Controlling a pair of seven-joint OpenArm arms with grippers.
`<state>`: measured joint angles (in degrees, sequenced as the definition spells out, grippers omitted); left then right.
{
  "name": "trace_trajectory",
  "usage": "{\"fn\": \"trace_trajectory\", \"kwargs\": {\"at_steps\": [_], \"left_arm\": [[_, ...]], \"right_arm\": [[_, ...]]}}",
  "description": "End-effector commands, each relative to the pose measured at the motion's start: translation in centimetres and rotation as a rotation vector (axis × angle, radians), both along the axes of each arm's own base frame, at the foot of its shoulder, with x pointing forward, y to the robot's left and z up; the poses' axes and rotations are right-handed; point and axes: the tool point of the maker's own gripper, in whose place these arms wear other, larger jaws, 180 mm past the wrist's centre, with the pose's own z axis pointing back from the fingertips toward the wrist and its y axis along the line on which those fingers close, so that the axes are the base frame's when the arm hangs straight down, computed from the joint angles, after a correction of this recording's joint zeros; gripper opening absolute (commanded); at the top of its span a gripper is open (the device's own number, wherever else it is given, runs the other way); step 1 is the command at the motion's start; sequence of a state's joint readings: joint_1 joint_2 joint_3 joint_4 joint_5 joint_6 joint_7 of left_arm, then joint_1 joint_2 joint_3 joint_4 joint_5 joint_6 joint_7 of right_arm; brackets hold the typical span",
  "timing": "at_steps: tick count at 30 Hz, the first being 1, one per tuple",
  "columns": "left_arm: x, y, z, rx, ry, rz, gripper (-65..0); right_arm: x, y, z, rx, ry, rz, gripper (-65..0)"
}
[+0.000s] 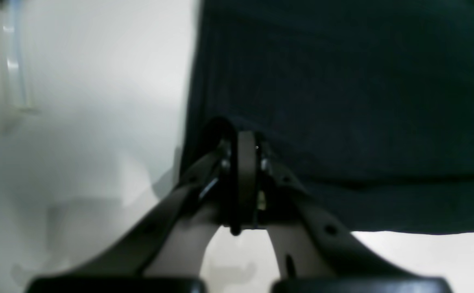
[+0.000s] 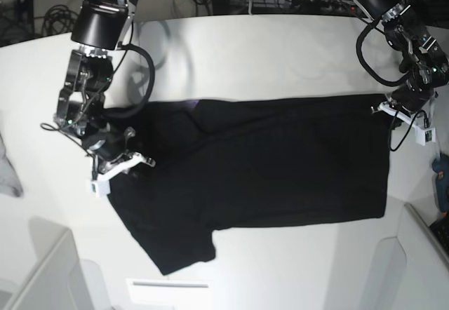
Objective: Fold the T-shirt properly
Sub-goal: 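Lower the held shoulder edge onto the shirt body with both grippers, then open both grippers, release the shirt, and regrasp the collar edge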
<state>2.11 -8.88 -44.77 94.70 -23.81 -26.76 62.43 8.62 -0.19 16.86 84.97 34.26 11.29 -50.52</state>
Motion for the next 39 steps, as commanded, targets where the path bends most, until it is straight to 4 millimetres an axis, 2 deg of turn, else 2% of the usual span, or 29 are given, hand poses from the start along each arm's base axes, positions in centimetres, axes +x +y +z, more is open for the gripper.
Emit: {"fn": "trace_trajectory", "kwargs": {"at_steps": [1, 5, 11, 17, 26, 27, 29, 30, 31, 32, 34, 36, 39], "left_arm": [[0.8, 0.7, 1.5, 0.028, -0.047, -0.006, -65.0], [0.8, 0.6, 1.4, 0.025, -0.045, -0.007, -65.0], [0.8, 0.7, 1.3, 0.022, -0.043, -0.005, -65.0], [0.8, 0.6, 1.3, 0.022, -0.044, -0.006, -65.0], [0.8, 0.8, 1.4, 0.023, -0.046, -0.002, -65.0], [0.8, 0.8, 1.4, 0.023, -0.047, 0.001, -65.0], [0.8, 0.8, 1.5, 0.025, -0.049, 0.001, -65.0], [0.8, 0.9, 1.6, 0.027, -0.051, 0.002, -63.5], [0.8, 0.9, 1.7, 0.03, -0.054, 0.001, -56.3], [0.8, 0.9, 1.7, 0.028, -0.055, 0.001, -49.0], [1.1, 0.9, 2.0, 0.028, -0.067, 0.002, -35.7], [1.5, 1.0, 2.5, 0.027, -0.083, 0.006, -24.7], [1.0, 2.9, 3.9, 0.046, -0.124, 0.066, -15.1]], "right_arm": [[1.2, 0.0, 1.8, 0.012, -0.062, -0.009, -65.0], [1.7, 0.2, 2.0, 0.018, -0.072, -0.009, -65.0], [2.3, 0.3, 1.2, 0.032, -0.045, -0.01, -65.0], [3.0, 0.3, 1.5, 0.035, -0.053, -0.01, -65.0], [2.7, 0.3, 0.8, 0.042, -0.032, -0.016, -65.0], [2.7, 0.2, 0.8, 0.042, -0.032, -0.016, -63.0], [2.6, 0.2, 0.8, 0.042, -0.031, -0.017, -46.2], [2.4, 0.2, 0.5, 0.045, -0.024, -0.017, -39.6], [2.3, 0.0, 0.6, 0.046, -0.032, -0.026, -35.0], [2.5, -0.6, 1.1, 0.045, -0.054, -0.05, -33.8], [2.1, -1.7, 1.4, 0.041, -0.087, -0.094, -34.7], [1.8, -2.5, 2.6, 0.025, -0.137, -0.119, -36.0], [0.2, -3.7, 3.6, 0.003, -0.15, -0.186, -36.5]]}}
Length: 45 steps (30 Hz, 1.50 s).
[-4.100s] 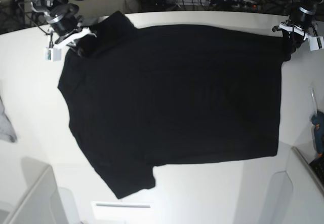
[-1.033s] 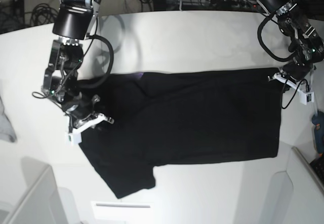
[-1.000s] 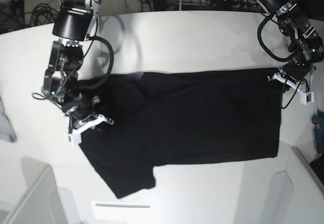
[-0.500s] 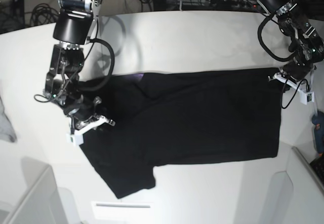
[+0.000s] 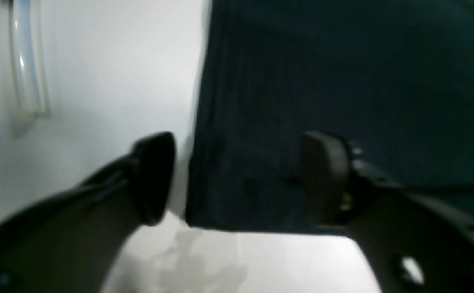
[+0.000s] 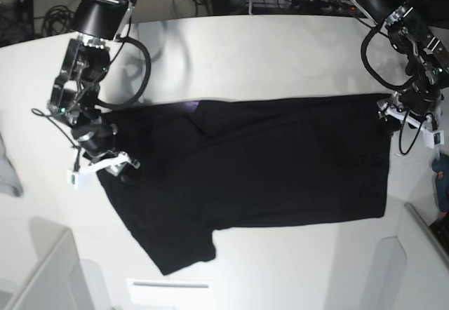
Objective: Fold the T-shirt properly
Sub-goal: 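Open both grippers, release the shirt, and regrasp the collar edge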
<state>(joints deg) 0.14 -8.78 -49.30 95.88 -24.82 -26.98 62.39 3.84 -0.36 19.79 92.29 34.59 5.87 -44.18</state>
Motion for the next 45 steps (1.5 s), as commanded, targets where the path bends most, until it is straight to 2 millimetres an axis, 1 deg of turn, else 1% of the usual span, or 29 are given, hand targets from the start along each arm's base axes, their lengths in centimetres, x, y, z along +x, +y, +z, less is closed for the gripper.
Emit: {"fn": "trace_trajectory", "kwargs": {"at_steps": [1, 2, 3, 4, 6, 8, 11, 13, 15, 17, 21, 23, 25, 28, 31, 35, 38, 39, 41, 42, 43, 44, 45], "left_arm": [[0.2, 1.6, 2.6, 0.061, -0.063, 0.02, -14.3], [-0.2, 2.1, 3.5, 0.084, -0.079, 0.036, -14.8], [-0.6, 2.5, 4.3, 0.104, -0.092, 0.049, -14.6], [-1.4, 2.9, 4.7, 0.125, -0.093, 0.063, -14.6], [-2.7, 2.8, 4.7, 0.126, -0.096, 0.062, -14.6], [-4.2, 2.7, 4.7, 0.111, -0.112, 0.042, -14.8], [-6.7, 3.0, 4.2, 0.074, -0.113, 0.049, -14.8], [-8.0, 3.2, 3.9, 0.063, -0.099, 0.06, -14.8], [-8.7, 3.3, 3.5, 0.062, -0.078, 0.063, -14.8], [-9.2, 3.2, 2.8, 0.05, -0.061, 0.069, -14.8], [-10.1, 2.8, 0.3, -0.026, -0.025, 0.102, -14.8], [-10.0, 2.9, -0.4, -0.047, -0.038, 0.113, -14.8], [-9.6, 2.7, -1.0, -0.065, -0.08, 0.131, -14.8], [-8.7, 1.6, -2.4, -0.067, -0.062, 0.093, -14.8], [-7.9, 0.7, -3.6, -0.059, -0.039, 0.059, -15.0], [-7.6, 0.1, -4.4, -0.074, -0.028, 0.047, -15.0], [-6.3, -0.2, -4.1, -0.083, -0.048, 0.04, -15.0], [-6.2, 0.0, -4.2, -0.09, -0.048, 0.055, -15.0], [-5.2, -0.3, -4.1, -0.103, -0.057, 0.077, -15.3], [-4.8, -0.4, -4.0, -0.105, -0.057, 0.083, -17.1], [-4.5, -0.7, -3.9, -0.106, -0.057, 0.083, -21.4], [-4.3, -0.8, -3.5, -0.1, -0.062, 0.082, -27.3], [-4.0, -1.0, -3.1, -0.092, -0.07, 0.074, -35.4]], "right_arm": [[0.1, -1.0, 2.1, -0.002, -0.068, -0.044, -36.5], [-0.8, -1.8, 2.7, -0.006, -0.083, -0.093, -36.5], [-1.5, -2.1, 3.1, -0.007, -0.098, -0.129, -36.5], [-2.5, -2.4, 3.5, -0.007, -0.112, -0.166, -36.3], [-4.4, -3.3, 3.8, -0.014, -0.116, -0.232, -36.2], [-6.2, -3.4, 3.4, -0.005, -0.094, -0.279, -35.9], [-8.7, -3.4, 1.6, 0.017, -0.013, -0.334, -35.6], [-9.6, -3.3, 0.5, 0.024, 0.027, -0.348, -35.6], [-10.2, -3.2, -0.9, 0.036, 0.067, -0.36, -35.6], [-10.7, -4.4, -2.0, 0.037, 0.08, -0.411, -35.6], [-11.4, -5.6, -3.6, 0.019, 0.085, -0.472, -35.6], [-11.9, -5.7, -4.1, 0.01, 0.089, -0.48, -35.6], [-12.1, -5.5, -4.9, 0.039, 0.099, -0.494, -35.6], [-12.4, -5.2, -6.4, 0.12, 0.13, -0.507, -35.6], [-12.6, -5.5, -7.4, 0.143, 0.153, -0.503, -35.6], [-12.6, -5.6, -7.3, 0.143, 0.151, -0.505, -35.6], [-12.6, -5.6, -7.3, 0.143, 0.151, -0.505, -35.6], [-12.5, -5.5, -7.2, 0.143, 0.149, -0.504, -35.6], [-12.4, -5.5, -7.1, 0.143, 0.146, -0.502, -35.6], [-12.4, -5.5, -7.1, 0.143, 0.145, -0.502, -35.6], [-12.4, -5.5, -7.1, 0.143, 0.145, -0.502, -35.6], [-12.4, -5.5, -7.1, 0.143, 0.145, -0.502, -35.6], [-12.4, -5.5, -7.1, 0.143, 0.145, -0.502, -35.6]]}}
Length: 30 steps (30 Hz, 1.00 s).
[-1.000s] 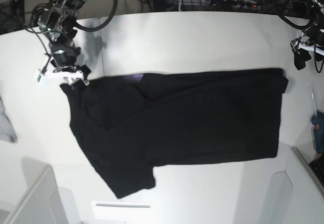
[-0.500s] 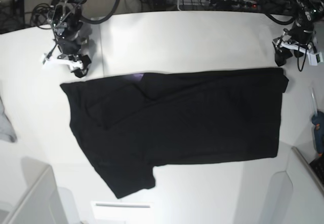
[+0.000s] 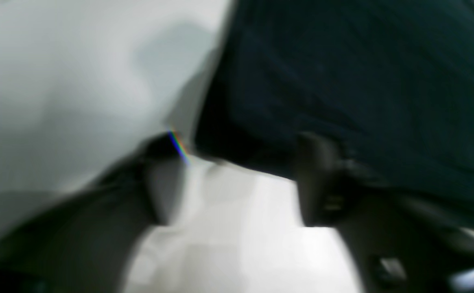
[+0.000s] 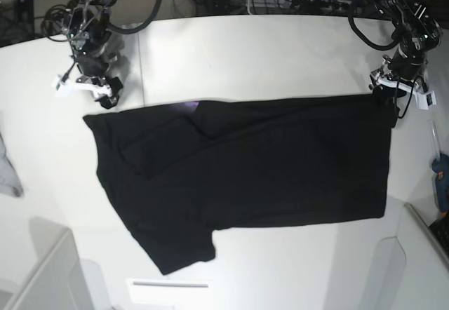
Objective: Fold the T-shirt properly
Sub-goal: 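Open both grippers, release the shirt, and regrasp the collar edge, then pull the collar edge away from the hem with both grippers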
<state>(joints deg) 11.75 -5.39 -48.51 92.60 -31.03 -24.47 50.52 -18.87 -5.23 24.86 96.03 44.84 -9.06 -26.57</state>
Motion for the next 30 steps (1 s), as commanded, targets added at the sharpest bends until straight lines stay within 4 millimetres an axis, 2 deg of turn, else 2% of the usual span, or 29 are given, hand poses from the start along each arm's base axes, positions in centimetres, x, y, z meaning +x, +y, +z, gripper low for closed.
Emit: {"fn": "trace_trajectory", "kwargs": {"at_steps": [1, 4, 5, 15, 18, 25, 30], "left_arm": [[0.5, 0.6, 1.6, 0.035, -0.043, -0.003, -42.5], [-0.1, 0.1, 1.2, 0.037, -0.023, -0.017, -63.2], [-0.1, 0.0, 0.9, 0.031, -0.014, -0.014, -65.0], [-0.7, 0.4, 0.1, 0.004, 0.012, 0.045, -65.0], [-0.4, 0.4, -0.1, -0.005, 0.009, 0.048, -65.0], [2.0, 0.2, 1.1, -0.016, -0.049, 0.049, -65.0], [4.7, -1.2, 1.2, -0.046, -0.076, 0.01, -65.0]], "right_arm": [[0.7, -0.5, 1.2, -0.018, -0.044, -0.005, -35.6], [0.8, -0.5, 1.2, -0.017, -0.046, -0.007, -35.6], [0.8, -0.5, 1.2, -0.017, -0.046, -0.007, -35.6], [1.3, -0.4, 1.5, -0.015, -0.057, -0.003, -35.7], [1.3, -0.4, 1.5, -0.015, -0.057, -0.003, -35.7], [1.5, -0.5, 1.6, -0.015, -0.062, -0.005, -35.7], [1.7, -0.5, 1.8, -0.015, -0.067, -0.005, -35.7]]}}
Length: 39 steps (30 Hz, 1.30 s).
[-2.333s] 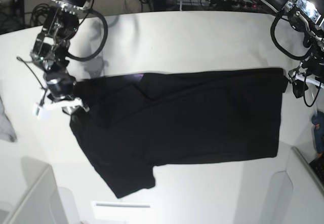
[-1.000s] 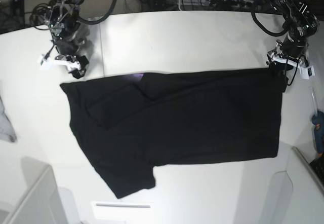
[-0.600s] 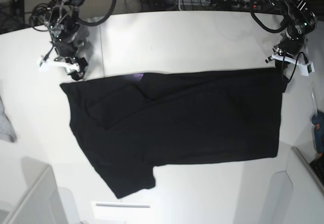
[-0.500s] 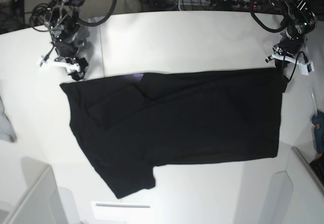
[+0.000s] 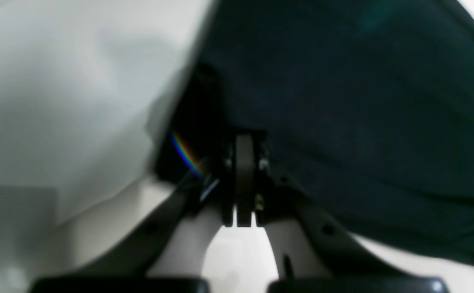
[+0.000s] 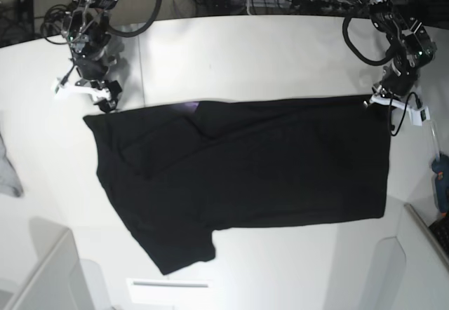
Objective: Fold the T-shirt properly
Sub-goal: 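Pull the collar edge away from the hem with both grippers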
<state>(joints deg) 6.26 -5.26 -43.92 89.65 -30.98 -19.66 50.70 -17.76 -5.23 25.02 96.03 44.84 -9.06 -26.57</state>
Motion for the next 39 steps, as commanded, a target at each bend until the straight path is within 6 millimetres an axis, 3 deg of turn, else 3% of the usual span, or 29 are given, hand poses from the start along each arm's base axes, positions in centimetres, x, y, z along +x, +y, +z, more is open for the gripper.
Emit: {"fn": "trace_trajectory", "kwargs": {"at_steps": [1, 6, 9, 11, 16, 21, 25, 26, 29, 33, 36, 39], "left_arm": [[1.4, 0.4, 1.5, 0.015, -0.059, -0.003, -65.0], [3.5, 0.4, 1.5, -0.034, -0.074, 0.048, -65.0], [4.5, -1.0, 0.7, -0.061, -0.053, 0.016, -65.0], [4.4, -0.7, 1.7, -0.042, -0.076, 0.018, -65.0], [1.5, 1.9, 3.7, 0.042, -0.098, 0.077, -65.0], [-2.1, 4.1, 2.5, 0.055, -0.044, 0.146, -65.0], [-3.4, 4.6, 2.0, 0.058, -0.019, 0.165, -65.0], [-3.5, 4.6, 1.9, 0.058, -0.016, 0.165, -63.2], [-3.9, 4.7, 1.6, 0.05, -0.013, 0.182, -45.7], [-4.7, 4.6, -0.1, 0.007, 0.019, 0.206, -29.0], [-4.9, 4.2, -1.3, -0.024, 0.042, 0.211, -22.9], [-4.8, 4.0, -2.2, -0.052, 0.055, 0.22, -22.1]], "right_arm": [[0.9, -0.4, 1.3, -0.015, -0.048, -0.003, -35.7], [1.0, -0.4, 1.3, -0.015, -0.049, -0.003, -35.7], [1.0, -0.4, 1.3, -0.015, -0.049, -0.003, -35.7], [1.0, -0.4, 1.3, -0.015, -0.049, -0.003, -35.7], [1.0, -0.3, 1.3, -0.015, -0.049, -0.001, -35.7], [1.0, -0.1, 1.9, -0.015, -0.063, 0.002, -35.9], [1.0, 0.0, 2.1, -0.016, -0.067, 0.001, -35.9], [1.0, 0.0, 2.1, -0.016, -0.069, 0.003, -35.9], [0.9, 0.0, 2.1, -0.016, -0.066, 0.003, -35.7], [0.5, 0.0, 1.8, -0.016, -0.055, 0.003, -35.4], [0.4, 0.0, 1.7, -0.017, -0.053, 0.001, -32.1], [0.4, 0.0, 1.6, -0.015, -0.05, 0.0, -30.3]]}}
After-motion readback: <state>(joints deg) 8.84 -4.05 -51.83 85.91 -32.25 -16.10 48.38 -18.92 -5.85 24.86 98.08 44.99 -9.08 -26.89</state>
